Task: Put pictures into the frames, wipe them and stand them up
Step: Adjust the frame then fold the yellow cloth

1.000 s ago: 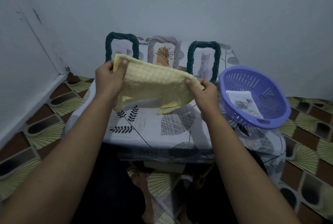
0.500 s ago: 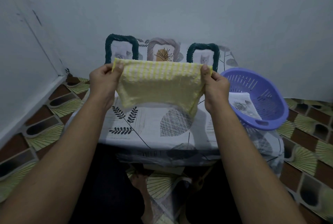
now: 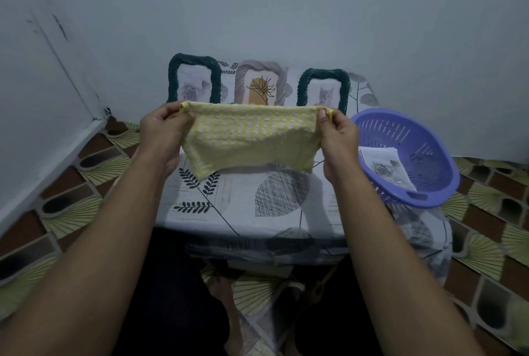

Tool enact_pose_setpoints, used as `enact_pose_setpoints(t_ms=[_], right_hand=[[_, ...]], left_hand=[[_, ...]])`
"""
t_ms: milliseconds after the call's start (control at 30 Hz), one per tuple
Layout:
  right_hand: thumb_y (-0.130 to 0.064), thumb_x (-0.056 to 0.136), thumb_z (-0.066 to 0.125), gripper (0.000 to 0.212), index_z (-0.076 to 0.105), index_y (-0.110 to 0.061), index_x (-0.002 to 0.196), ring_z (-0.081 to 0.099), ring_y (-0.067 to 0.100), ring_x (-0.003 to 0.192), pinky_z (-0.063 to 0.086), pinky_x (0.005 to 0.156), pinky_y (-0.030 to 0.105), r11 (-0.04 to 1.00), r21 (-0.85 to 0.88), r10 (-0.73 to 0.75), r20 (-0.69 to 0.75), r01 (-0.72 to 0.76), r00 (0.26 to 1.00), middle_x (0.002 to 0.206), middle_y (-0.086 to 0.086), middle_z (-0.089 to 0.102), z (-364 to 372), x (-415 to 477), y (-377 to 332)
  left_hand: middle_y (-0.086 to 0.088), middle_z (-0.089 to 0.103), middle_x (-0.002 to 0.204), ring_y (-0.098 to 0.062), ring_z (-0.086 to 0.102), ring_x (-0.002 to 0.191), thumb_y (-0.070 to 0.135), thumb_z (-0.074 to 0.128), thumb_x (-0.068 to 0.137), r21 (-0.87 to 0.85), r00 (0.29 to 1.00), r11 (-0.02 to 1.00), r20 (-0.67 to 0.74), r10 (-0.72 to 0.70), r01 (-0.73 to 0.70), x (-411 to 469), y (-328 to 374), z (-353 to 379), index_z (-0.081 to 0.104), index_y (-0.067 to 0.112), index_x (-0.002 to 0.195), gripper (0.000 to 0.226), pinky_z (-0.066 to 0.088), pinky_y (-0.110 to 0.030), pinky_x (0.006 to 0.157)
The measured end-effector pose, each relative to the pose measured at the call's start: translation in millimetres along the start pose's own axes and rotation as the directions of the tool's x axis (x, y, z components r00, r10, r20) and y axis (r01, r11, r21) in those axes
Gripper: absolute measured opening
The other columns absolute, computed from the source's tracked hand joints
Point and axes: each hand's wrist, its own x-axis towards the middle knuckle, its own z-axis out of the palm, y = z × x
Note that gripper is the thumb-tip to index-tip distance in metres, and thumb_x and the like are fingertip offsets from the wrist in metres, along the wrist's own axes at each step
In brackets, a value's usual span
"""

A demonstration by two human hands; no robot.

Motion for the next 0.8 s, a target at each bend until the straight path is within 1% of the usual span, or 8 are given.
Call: enact_pose_setpoints(t_ms=[133, 200, 300, 467, 567, 667, 733, 800], right_hand=[[-0.018, 0.100, 0.059, 0.016, 0.072, -0.015, 0.109, 0.064, 0.009, 0.092, 0.055, 0.092, 0.038, 0.999, 0.036, 0.006, -0.019, -0.005, 1.000, 0.097, 0.000, 0.071, 0.8, -1.5, 1.7], [-0.018, 0.100, 0.059, 0.016, 0.072, -0.015, 0.109, 0.065, 0.013, 0.091, 0.058, 0.085, 0.038, 0.998, 0.059, 0.034, -0.027, -0.032, 0.999, 0.097, 0.002, 0.072, 0.3, -2.1, 2.9], [-0.017, 0.100, 0.059, 0.017, 0.071, -0.010, 0.110, 0.064, 0.011, 0.081, 0.056, 0.072, 0.029, 0.995, 0.082, 0.053, -0.071, -0.047, 0.996, 0.091, 0.001, 0.070, -2.0, -1.0, 4.7], [-0.021, 0.099, 0.061, 0.018, 0.073, -0.010, 0.106, 0.065, 0.015, 0.086, 0.056, 0.082, 0.038, 0.996, 0.041, 0.089, -0.113, -0.085, 0.990, 0.092, 0.002, 0.072, -8.0, 0.6, 6.1], [-0.020, 0.098, 0.063, 0.013, 0.075, -0.016, 0.094, 0.064, 0.009, 0.080, 0.057, 0.083, 0.037, 0.998, -0.004, 0.058, -0.125, -0.059, 0.990, 0.085, -0.002, 0.072, -5.8, -1.7, 6.4], [-0.021, 0.097, 0.064, 0.013, 0.075, -0.020, 0.090, 0.061, -0.002, 0.071, 0.052, 0.073, 0.024, 0.998, -0.055, 0.018, -0.110, -0.025, 0.994, 0.077, -0.012, 0.070, -0.9, -6.2, 7.4], [-0.022, 0.096, 0.066, 0.014, 0.075, -0.024, 0.085, 0.061, -0.005, 0.069, 0.050, 0.071, 0.019, 0.996, -0.089, 0.006, -0.075, -0.013, 0.997, 0.074, -0.016, 0.071, 3.6, -10.2, 6.8], [-0.023, 0.094, 0.068, 0.016, 0.075, -0.026, 0.080, 0.062, -0.001, 0.072, 0.052, 0.074, 0.022, 0.991, -0.136, -0.013, -0.041, 0.007, 0.999, 0.075, -0.015, 0.072, 9.9, -14.4, 3.9]], left_hand=[[0.003, 0.060, 0.077, -0.015, 0.056, 0.078, 0.006, 0.061, 0.090, 0.007, 0.997, 0.998, -0.045, -0.057, 0.058, -6.9, -0.8, 5.3, 0.065, 0.022, 0.072, 0.025, 0.048, -0.027, 0.060], [0.006, 0.063, 0.070, -0.011, 0.058, 0.069, 0.012, 0.065, 0.092, -0.016, 0.998, 0.998, -0.039, -0.057, 0.057, -11.2, -2.3, 8.7, 0.066, 0.021, 0.073, 0.021, 0.048, -0.024, 0.057], [0.010, 0.067, 0.065, -0.005, 0.062, 0.061, 0.023, 0.069, 0.093, -0.062, 0.999, 0.997, -0.013, -0.036, 0.035, -16.7, -4.5, 10.9, 0.067, 0.018, 0.078, 0.016, 0.050, -0.021, 0.053], [0.009, 0.072, 0.072, -0.005, 0.067, 0.072, 0.025, 0.072, 0.090, 0.027, 0.996, 0.998, -0.068, 0.059, -0.058, -16.2, -8.5, 8.5, 0.070, 0.018, 0.078, 0.015, 0.057, -0.030, 0.071], [0.006, 0.072, 0.080, -0.005, 0.067, 0.075, 0.031, 0.074, 0.088, 0.165, 0.969, 0.979, -0.195, 0.154, -0.122, -14.6, -12.2, 11.5, 0.070, 0.023, 0.076, 0.015, 0.059, -0.030, 0.078], [0.008, 0.066, 0.074, -0.006, 0.062, 0.068, 0.039, 0.073, 0.087, 0.374, 0.899, 0.902, -0.286, 0.332, -0.215, -20.0, -14.0, 19.4, 0.066, 0.020, 0.076, 0.023, 0.057, -0.030, 0.075], [0.013, 0.060, 0.069, -0.001, 0.056, 0.062, 0.039, 0.072, 0.087, 0.469, 0.839, 0.839, -0.311, 0.448, -0.274, -26.7, -11.5, 26.6, 0.065, 0.017, 0.077, 0.025, 0.053, -0.027, 0.072], [0.013, 0.059, 0.068, -0.001, 0.055, 0.061, 0.040, 0.070, 0.087, 0.519, 0.799, 0.790, -0.295, 0.524, -0.327, -33.0, -8.6, 34.0, 0.065, 0.016, 0.077, 0.027, 0.050, -0.025, 0.069]])
